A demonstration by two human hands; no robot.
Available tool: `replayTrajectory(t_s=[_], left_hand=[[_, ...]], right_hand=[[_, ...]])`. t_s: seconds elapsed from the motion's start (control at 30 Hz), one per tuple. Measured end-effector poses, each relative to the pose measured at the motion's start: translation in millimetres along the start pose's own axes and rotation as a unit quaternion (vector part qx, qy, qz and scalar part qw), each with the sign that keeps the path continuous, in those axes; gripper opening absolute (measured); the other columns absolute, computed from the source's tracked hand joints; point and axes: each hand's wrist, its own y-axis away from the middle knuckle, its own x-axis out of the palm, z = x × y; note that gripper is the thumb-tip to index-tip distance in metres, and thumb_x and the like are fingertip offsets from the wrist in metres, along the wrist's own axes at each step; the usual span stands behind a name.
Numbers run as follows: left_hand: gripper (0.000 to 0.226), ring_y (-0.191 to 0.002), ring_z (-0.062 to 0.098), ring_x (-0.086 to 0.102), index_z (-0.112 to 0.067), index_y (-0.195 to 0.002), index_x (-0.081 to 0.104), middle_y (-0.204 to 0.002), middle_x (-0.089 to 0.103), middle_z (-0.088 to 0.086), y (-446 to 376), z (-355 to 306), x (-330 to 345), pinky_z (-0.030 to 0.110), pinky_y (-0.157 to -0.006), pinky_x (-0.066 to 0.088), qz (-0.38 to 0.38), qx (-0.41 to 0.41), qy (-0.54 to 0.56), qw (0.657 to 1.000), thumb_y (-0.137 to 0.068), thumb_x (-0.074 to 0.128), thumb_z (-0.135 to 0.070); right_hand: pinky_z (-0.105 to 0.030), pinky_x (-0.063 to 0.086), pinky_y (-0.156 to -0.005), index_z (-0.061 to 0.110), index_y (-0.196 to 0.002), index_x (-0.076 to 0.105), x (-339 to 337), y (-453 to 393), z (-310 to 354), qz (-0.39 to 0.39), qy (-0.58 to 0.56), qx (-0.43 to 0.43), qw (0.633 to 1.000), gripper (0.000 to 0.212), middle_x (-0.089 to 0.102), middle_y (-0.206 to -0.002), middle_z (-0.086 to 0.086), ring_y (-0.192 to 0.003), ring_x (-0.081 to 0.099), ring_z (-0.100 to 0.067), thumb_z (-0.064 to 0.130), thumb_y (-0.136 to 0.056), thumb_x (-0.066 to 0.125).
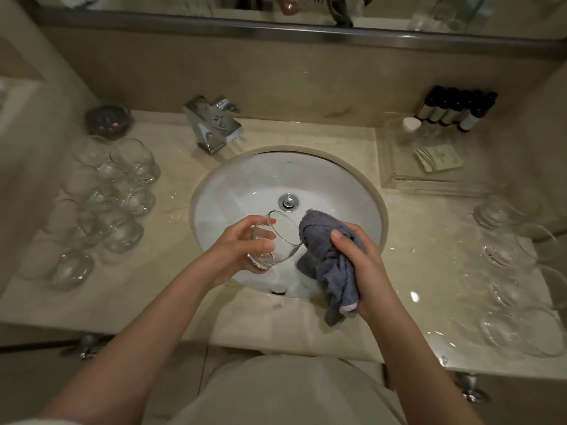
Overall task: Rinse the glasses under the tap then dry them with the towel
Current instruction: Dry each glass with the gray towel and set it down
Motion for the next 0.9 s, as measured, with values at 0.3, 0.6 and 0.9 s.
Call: replayTrajectory(t_s=[0.3,0.6,0.9], left_hand=[[0.065,-0.079,0.02,0.062,-0.027,-0.105,0.065,-0.093,0.063,0.0,5,-2,-6,0.028,-0.062,0.051,-0.037,-0.003,0.0,0.999,-0.043,0.084,-0.034],[0.065,-0.084,0.013,0.063,-0.021,-0.101,0.063,-0.097,0.06,0.001,-3,-8,5,0.022,-0.071,0.048,-0.112,0.106,0.049,0.987,-0.041,0.087,-0.03],[0.063,-0.089,0.005,0.063,-0.021,-0.102,0.063,-0.098,0.063,-0.007,-3,-14,17,0.02,-0.074,0.05,-0.114,0.147,0.052,0.981,-0.044,0.086,-0.031]], right_hand=[[-0.02,0.052,-0.075,0.01,-0.096,0.068,8,-2,-4,0.059,0.1,-0.052,0.992,0.015,0.072,-0.089,-0.002,-0.085,0.068,-0.012,0.016,-0.083,0.068],[-0.023,0.052,-0.079,0.014,-0.104,0.068,26,-2,-27,0.051,0.154,-0.032,0.986,0.034,0.073,-0.096,-0.001,-0.091,0.069,-0.013,0.029,-0.074,0.074],[-0.033,0.056,-0.079,0.013,-0.106,0.066,36,-2,-31,0.096,0.074,-0.012,0.993,0.037,0.073,-0.087,0.001,-0.079,0.068,-0.015,0.021,-0.071,0.075]])
